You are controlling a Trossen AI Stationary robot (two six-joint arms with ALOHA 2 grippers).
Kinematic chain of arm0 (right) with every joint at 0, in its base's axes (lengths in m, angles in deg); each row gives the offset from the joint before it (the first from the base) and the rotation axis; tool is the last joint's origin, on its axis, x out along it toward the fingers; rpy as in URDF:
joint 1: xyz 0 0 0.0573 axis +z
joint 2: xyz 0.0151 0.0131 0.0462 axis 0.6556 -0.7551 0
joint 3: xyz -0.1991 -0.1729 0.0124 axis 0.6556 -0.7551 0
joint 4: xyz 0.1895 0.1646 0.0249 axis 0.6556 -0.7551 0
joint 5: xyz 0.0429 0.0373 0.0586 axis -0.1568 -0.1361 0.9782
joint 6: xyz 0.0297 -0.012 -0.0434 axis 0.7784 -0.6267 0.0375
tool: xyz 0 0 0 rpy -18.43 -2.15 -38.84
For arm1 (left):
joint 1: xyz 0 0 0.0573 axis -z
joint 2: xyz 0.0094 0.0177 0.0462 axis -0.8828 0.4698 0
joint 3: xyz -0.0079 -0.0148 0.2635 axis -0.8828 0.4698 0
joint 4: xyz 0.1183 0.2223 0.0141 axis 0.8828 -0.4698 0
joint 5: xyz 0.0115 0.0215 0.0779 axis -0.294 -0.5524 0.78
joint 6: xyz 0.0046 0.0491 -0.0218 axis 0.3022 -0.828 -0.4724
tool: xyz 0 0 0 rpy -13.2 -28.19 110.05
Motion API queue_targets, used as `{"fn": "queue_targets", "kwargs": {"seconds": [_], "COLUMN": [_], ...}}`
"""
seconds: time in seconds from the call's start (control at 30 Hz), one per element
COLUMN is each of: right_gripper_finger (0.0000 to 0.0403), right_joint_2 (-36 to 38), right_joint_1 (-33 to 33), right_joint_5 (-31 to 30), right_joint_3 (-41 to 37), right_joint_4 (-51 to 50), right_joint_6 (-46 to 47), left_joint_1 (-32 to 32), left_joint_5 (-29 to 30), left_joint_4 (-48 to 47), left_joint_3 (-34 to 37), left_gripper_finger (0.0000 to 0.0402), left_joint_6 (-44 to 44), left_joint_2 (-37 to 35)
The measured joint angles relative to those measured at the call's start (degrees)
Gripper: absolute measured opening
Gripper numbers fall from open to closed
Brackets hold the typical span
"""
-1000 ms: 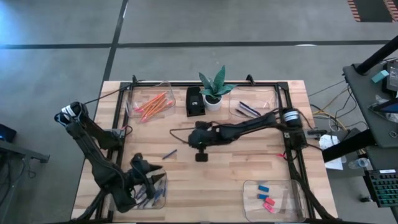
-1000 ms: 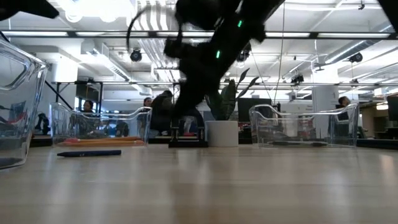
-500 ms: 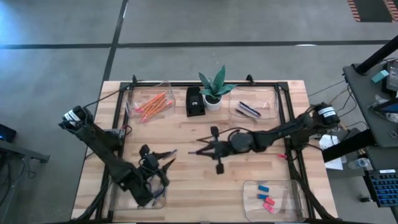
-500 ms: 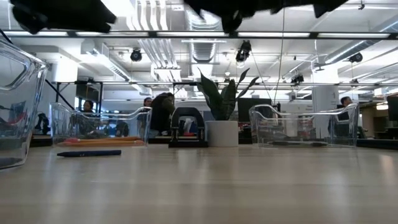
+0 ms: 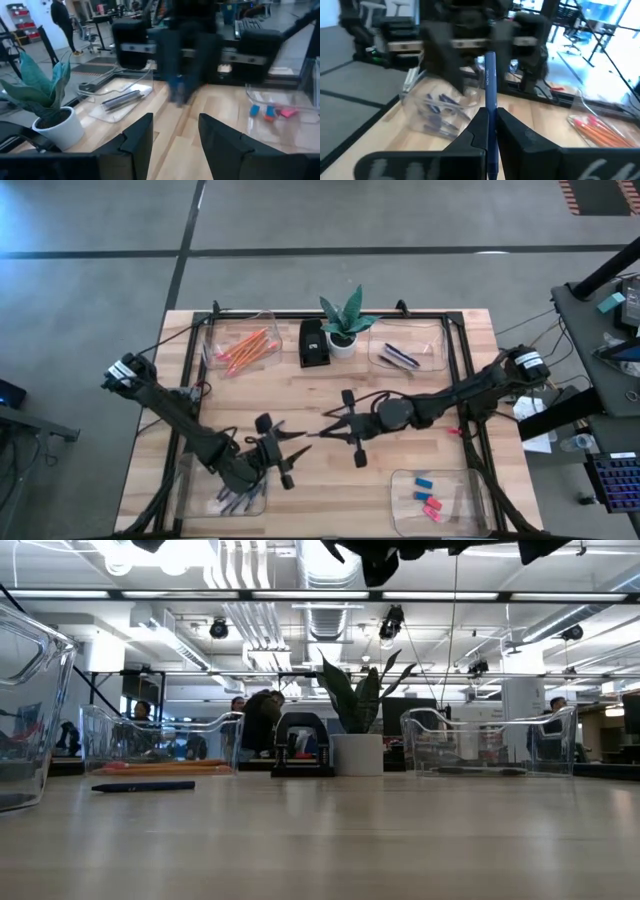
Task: Sort crayons/erasers/pens/pencils in bins
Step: Put the crayon into the bottom left transparent bin
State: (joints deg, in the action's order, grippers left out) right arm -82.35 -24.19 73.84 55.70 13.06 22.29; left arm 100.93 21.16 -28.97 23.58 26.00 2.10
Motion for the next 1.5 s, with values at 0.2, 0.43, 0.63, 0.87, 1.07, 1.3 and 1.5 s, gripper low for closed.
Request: {"fn": "queue_targets", "kwargs": {"seconds": [0.2,0.43,0.63,0.87,1.07,1.3,1.5], "right_gripper_finger": [0.0013,0.0013,0.0013,0.0013,0.0015,0.0089,0.0172], "right_joint_2": [0.1,0.0,-0.1,-0.1,-0.1,0.5,4.8], "right_joint_1": [1.6,1.7,1.8,1.9,1.9,1.9,1.8], "right_joint_5": [0.2,0.2,0.2,0.3,0.4,-0.4,-0.5], "right_joint_3": [1.0,1.6,1.6,1.6,1.6,2.3,9.3], "right_joint_4": [0.1,0.1,0.1,0.0,0.0,-4.9,-32.5], "right_joint_6": [-2.3,-2.9,-3.2,-3.2,-3.1,-2.2,3.2], "left_joint_1": [-1.5,-2.6,-3.0,-3.4,-3.5,-3.7,-3.5], "left_joint_5": [-2.6,-10.9,-11.3,-13.7,-13.6,-14.2,-14.4], "left_joint_4": [3.7,9.1,13.7,13.8,13.7,13.7,7.3], "left_joint_3": [0.2,0.2,0.2,0.2,0.2,0.2,0.2], "left_gripper_finger": [0.0144,0.0144,0.0136,0.0066,0.0014,0.0017,0.0018], "left_joint_6": [0.1,-3.5,-8.7,-8.8,-8.8,-8.6,-8.3], "left_joint_2": [-0.1,-0.1,-0.1,-0.1,-0.1,-0.1,-2.3]}}
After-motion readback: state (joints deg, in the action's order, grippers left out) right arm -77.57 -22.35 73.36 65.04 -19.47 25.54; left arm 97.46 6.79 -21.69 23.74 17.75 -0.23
